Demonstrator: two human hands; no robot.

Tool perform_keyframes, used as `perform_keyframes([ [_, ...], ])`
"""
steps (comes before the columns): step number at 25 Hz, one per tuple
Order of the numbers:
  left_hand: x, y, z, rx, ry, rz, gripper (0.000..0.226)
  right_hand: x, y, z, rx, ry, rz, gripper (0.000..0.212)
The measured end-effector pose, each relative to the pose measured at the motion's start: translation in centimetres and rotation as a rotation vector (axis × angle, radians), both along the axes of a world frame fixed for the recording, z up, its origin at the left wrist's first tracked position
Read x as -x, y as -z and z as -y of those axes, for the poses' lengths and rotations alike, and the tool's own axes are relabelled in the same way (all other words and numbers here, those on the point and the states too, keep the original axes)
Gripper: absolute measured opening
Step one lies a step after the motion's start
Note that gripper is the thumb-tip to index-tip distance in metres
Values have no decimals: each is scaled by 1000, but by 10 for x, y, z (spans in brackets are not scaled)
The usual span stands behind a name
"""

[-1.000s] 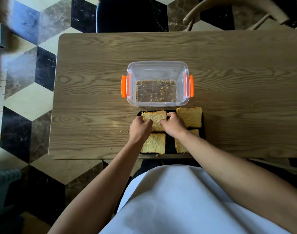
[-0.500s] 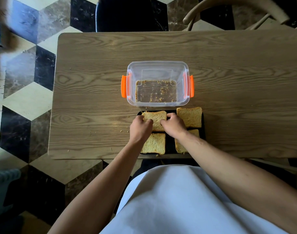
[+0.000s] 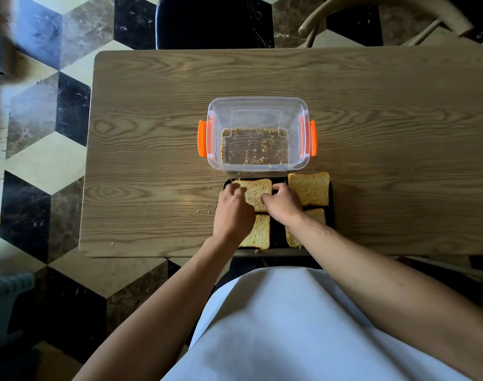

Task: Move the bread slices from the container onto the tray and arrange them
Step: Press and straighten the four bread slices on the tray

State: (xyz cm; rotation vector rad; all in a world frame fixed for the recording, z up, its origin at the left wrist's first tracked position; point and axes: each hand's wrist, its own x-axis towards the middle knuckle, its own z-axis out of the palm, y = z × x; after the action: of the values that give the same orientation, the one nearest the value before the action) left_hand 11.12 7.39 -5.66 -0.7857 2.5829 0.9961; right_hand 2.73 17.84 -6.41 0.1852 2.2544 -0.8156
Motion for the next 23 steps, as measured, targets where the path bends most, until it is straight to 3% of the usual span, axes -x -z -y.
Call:
perform_keyframes([
  [3, -8, 10, 3, 191, 411, 30, 53, -1, 1, 3, 0, 13, -4, 37],
  [5, -11, 15, 7, 242, 516, 70, 56, -2, 2, 5, 5, 23, 3, 37],
  [12, -15, 18, 15, 207, 457, 91, 64, -8, 5, 18, 1, 36, 25, 56],
  [23, -18, 15, 14, 189, 375, 40, 54, -8, 3, 17, 15, 22, 31, 58],
])
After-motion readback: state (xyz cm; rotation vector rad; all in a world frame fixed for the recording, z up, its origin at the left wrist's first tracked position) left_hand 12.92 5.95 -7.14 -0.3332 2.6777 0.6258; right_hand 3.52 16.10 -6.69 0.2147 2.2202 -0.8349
